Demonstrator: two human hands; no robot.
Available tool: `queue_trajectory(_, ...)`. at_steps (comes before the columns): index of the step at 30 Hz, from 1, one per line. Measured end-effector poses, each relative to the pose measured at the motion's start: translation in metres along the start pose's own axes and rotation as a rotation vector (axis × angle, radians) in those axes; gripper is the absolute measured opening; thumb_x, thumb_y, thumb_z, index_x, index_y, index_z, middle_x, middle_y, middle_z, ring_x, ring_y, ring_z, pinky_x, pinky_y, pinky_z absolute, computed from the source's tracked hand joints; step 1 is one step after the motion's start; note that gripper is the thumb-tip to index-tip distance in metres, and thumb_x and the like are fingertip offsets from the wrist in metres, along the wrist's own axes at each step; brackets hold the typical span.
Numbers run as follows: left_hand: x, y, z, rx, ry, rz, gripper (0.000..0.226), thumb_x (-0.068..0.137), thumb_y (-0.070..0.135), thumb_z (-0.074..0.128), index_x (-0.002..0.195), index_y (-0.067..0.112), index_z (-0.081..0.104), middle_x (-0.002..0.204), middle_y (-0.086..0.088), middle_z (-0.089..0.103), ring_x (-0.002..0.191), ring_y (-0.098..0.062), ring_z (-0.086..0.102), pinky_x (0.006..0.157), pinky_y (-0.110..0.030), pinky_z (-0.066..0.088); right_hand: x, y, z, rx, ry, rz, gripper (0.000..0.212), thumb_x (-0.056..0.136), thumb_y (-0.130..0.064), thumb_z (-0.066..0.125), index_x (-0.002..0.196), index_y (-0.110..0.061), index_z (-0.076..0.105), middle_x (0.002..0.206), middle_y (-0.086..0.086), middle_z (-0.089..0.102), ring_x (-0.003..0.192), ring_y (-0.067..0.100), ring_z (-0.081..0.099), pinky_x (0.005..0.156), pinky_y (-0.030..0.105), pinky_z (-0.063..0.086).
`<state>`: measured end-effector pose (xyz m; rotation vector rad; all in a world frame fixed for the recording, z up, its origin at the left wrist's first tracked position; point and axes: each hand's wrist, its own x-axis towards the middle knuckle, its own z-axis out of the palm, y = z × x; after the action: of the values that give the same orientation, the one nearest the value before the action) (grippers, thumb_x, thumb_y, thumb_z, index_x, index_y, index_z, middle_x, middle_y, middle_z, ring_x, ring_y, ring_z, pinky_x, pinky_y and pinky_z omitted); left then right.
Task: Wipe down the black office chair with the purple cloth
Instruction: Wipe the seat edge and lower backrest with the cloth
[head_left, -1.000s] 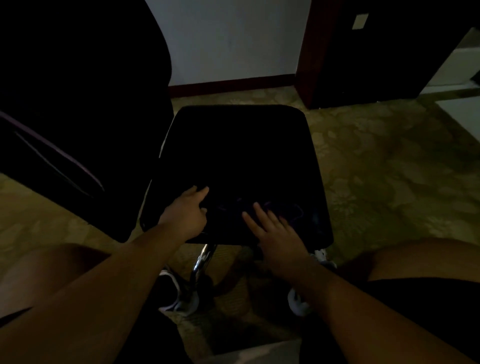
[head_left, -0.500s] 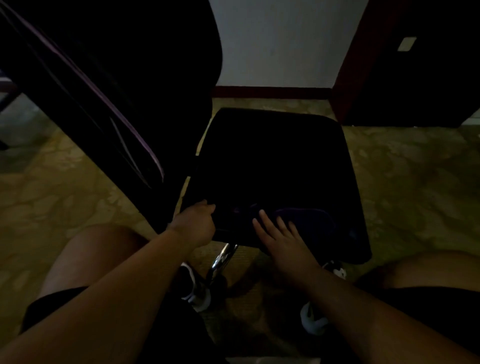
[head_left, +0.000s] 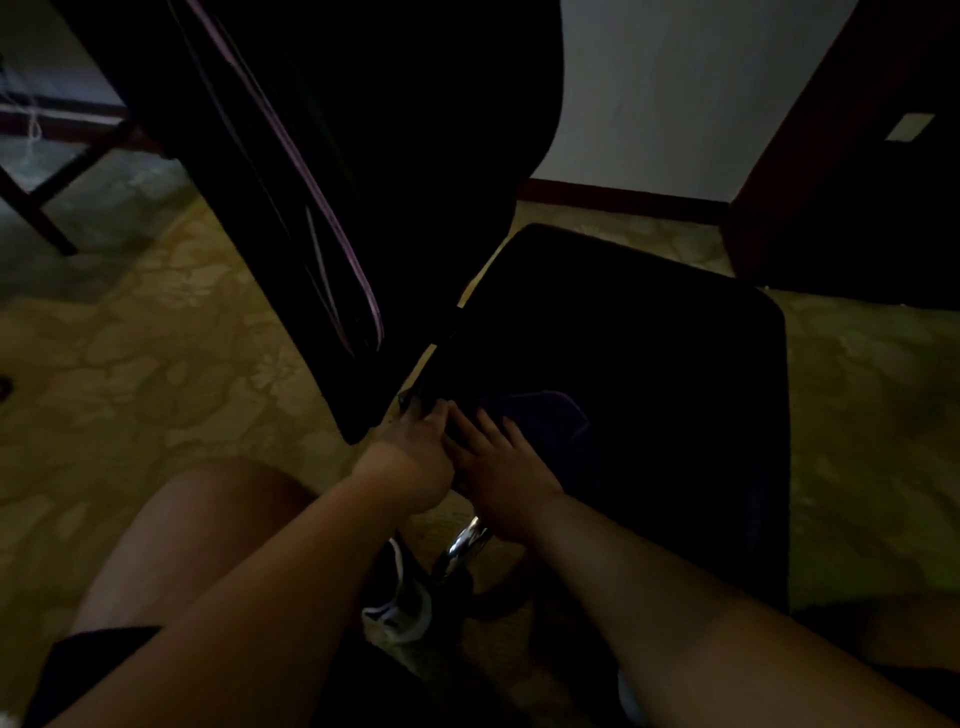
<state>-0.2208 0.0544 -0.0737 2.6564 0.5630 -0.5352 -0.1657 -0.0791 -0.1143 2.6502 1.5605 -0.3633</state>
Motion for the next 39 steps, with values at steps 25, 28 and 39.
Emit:
queue_trajectory(25, 0.007, -0.079, -0.083, -0.658, 0.266, -0.316, 0.052, 0.091, 0.034, 0.061, 0.138, 0.017, 0.049, 0.127, -0.01, 0.061, 0.112, -0.029, 0.059, 0.094, -0.039, 0.05, -0.028, 0.027, 0.012, -0.118, 0.008, 0.001, 0.09, 0.093, -0.039, 0.056, 0.151, -0.039, -0.013, 0.163, 0.0, -0.013, 0.148, 0.032, 0.016, 0.114, 0.047, 0.006)
queue_trajectory(28, 0.015, -0.079, -0.082, -0.668, 0.306, -0.295, 0.041, 0.092, 0.029, 0.056, 0.131, 0.017, 0.051, 0.115, -0.006, 0.064, 0.101, -0.027, 0.063, 0.088, -0.044, 0.055, 0.01, 0.012, 0.003, -0.12, 0.012, -0.029, 0.08, 0.096, -0.038, 0.052, 0.153, -0.039, -0.004, 0.163, 0.0, -0.011, 0.149, 0.032, 0.013, 0.117, 0.049, 0.009)
queue_trajectory(39, 0.05, -0.085, -0.086, -0.816, 0.374, -0.22, 0.038, 0.092, 0.014, 0.052, 0.13, 0.02, 0.049, 0.088, 0.012, 0.055, 0.082, -0.013, 0.059, 0.074, -0.035, 0.056, 0.13, 0.002, -0.024, 0.068, 0.077, -0.08, 0.052, 0.101, -0.039, 0.035, 0.151, -0.03, 0.025, 0.162, 0.001, 0.014, 0.148, 0.026, 0.008, 0.118, 0.045, 0.009)
